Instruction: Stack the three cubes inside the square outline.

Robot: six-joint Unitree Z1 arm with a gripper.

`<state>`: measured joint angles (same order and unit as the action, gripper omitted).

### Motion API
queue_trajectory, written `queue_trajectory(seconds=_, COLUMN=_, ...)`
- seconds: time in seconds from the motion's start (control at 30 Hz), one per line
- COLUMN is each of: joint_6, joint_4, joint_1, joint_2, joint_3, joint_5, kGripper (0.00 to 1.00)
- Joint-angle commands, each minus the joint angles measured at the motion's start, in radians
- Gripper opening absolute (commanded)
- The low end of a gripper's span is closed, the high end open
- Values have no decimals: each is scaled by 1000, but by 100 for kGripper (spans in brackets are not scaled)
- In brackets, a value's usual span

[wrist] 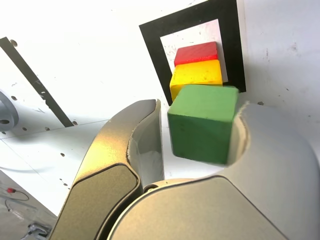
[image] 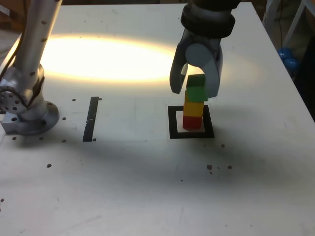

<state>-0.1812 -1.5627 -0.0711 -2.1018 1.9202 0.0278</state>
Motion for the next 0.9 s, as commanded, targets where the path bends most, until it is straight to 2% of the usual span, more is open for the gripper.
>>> queue_trajectory(seconds=0.0, joint_6=-5, joint_4=-3, joint_1=5, joint_2=-1, joint_3=-3, joint_5=2, kGripper=100)
queue_trajectory(seconds=0.4, joint_6=-13, joint_4=-3, joint_1=11, joint_2=39, joint_3=-26, joint_5=-9, kGripper=100)
queue_trajectory(seconds=0.63, joint_6=-4, joint_4=-2, joint_1=11, joint_2=170, joint_3=-109, joint_5=-41, kGripper=100)
queue_trajectory(seconds=0.87, joint_6=18, joint_4=34, joint_1=11, joint_2=316, joint_3=-297, joint_5=-62, kGripper=100)
